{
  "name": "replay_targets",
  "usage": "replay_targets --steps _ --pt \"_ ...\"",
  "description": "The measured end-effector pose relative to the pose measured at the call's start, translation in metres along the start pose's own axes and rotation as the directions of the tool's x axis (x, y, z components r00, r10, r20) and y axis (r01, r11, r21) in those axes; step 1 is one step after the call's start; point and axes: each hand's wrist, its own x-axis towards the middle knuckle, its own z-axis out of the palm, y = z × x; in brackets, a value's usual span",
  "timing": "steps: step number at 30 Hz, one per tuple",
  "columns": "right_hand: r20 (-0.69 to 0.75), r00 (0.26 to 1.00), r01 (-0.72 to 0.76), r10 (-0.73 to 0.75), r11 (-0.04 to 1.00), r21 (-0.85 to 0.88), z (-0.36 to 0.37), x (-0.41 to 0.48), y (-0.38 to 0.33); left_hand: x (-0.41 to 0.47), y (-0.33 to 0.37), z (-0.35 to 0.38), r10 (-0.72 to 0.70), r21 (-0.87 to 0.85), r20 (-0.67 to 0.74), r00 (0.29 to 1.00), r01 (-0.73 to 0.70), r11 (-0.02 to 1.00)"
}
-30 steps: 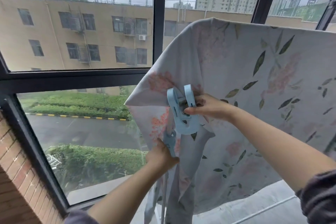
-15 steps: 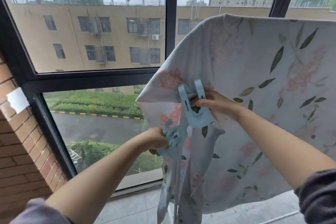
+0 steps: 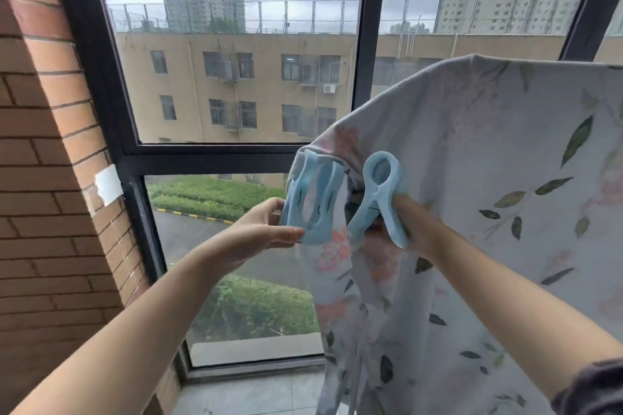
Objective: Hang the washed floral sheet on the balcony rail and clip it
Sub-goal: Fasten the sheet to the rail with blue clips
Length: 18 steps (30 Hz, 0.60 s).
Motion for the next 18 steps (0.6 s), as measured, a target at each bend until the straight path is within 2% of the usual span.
replay_targets --steps 2,7,10,14,18 --pt "0.170 0.985 0.029 -0.034 0.999 0.031 0.010 -0.003 -0.002 0.002 0.002 0.001 0.055 0.028 0.005 0.998 -0.055 0.998" --pt "0.316 0.948 -0.004 -0.035 0.992 0.122 0.017 -0.010 -0.001 0.003 0.001 0.003 0.125 0.103 0.063 0.990 -0.131 0.986" --pt "0.349 0.936 0.018 -0.051 0.995 0.095 0.017 -0.013 0.001 0.004 0.001 0.006 0.152 0.182 0.031 0.988 -0.156 0.971" --pt "0.315 0.949 0.018 -0.015 1.000 -0.008 0.018 -0.011 0.002 0.005 -0.001 0.002 0.194 0.310 0.017 0.981 -0.189 0.932" --pt "0.317 0.945 0.042 -0.082 0.990 0.132 0.015 -0.008 0.004 -0.002 0.002 -0.009 0.193 0.442 0.059 0.979 -0.199 0.875"
